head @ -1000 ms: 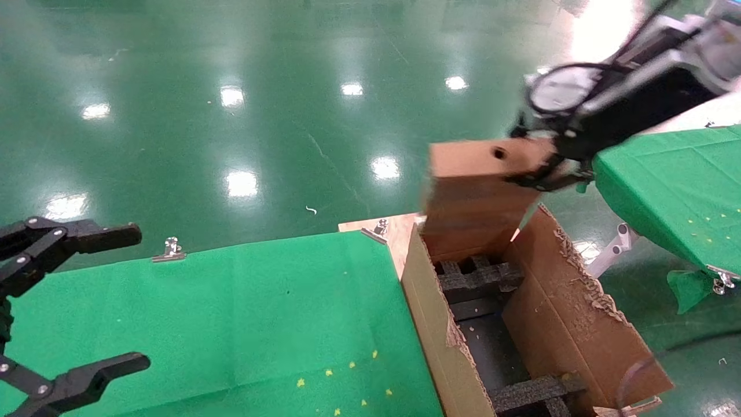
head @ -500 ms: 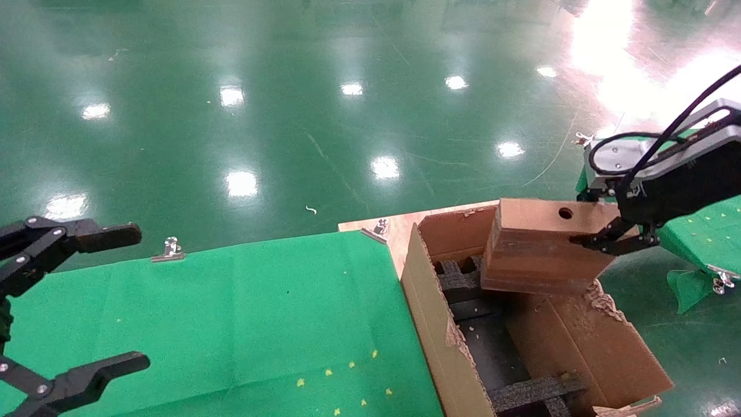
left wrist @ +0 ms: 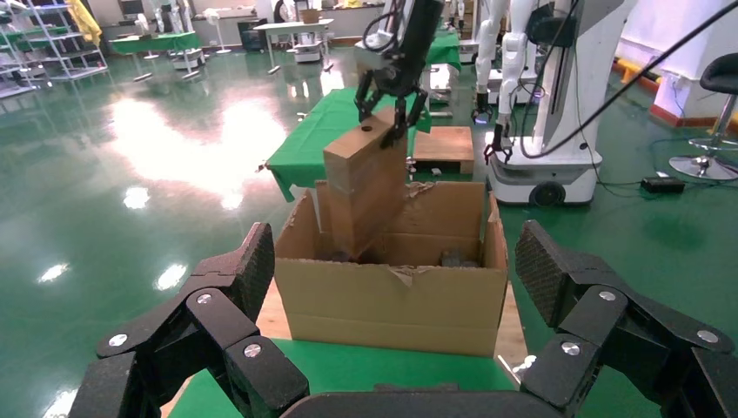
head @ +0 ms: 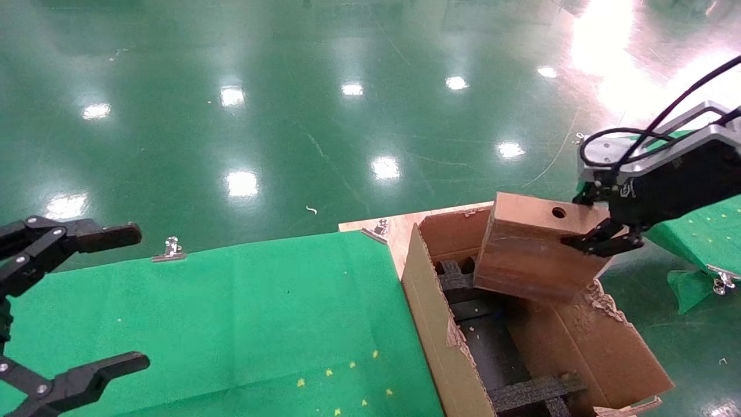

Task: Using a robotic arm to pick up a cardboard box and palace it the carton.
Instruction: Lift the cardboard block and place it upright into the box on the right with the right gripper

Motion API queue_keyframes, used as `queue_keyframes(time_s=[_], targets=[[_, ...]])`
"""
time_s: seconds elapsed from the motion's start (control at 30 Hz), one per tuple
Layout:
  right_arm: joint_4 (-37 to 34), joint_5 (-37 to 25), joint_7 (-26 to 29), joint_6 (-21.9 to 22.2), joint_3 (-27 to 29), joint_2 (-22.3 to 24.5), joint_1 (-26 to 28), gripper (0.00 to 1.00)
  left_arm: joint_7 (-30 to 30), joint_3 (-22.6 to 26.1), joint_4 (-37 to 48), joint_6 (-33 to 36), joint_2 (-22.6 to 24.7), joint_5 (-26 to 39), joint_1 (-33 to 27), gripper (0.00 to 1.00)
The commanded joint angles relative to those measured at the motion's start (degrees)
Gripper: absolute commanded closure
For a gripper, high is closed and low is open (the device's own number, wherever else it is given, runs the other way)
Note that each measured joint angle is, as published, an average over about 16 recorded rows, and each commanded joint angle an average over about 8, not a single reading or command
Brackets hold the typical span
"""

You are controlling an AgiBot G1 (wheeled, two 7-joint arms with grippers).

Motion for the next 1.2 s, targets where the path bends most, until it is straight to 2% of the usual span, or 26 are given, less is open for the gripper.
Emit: queue_keyframes(time_s=[0.03,0.47,0.6,0.7,1.0,1.2], targets=[[-0.92,0.51,3.33,0.69,-0.18,-0.04,-0.8,1.0,0.0,0.0,0.0,0.0,0.0,0.0,0.0,0.0],[6.67,-4.12,41.43,7.97,-3.04,3.51,-4.69,1.0,0.01,0.02,0.01,0.0,-0.01,-0.01,-0.01,0.0],[9.81,-4.95,49.7,9.19,-3.58,4.76,-5.49,1.0,0.01,0.02,0.01,-0.01,-0.01,-0.02,-0.01,0.0],[11.58,-5.31,52.34,9.68,-3.82,5.36,-5.76,1.0,0.02,0.02,0.02,-0.02,-0.01,-0.02,0.0,0.0],[11.99,-6.0,53.49,10.61,-4.08,5.38,-6.14,1.0,0.02,0.02,0.03,-0.02,-0.01,-0.02,0.0,0.0],[14.35,-9.67,60.42,14.67,-5.07,5.6,-7.52,1.0,0.03,0.03,0.04,-0.02,-0.01,-0.02,0.0,0.0]])
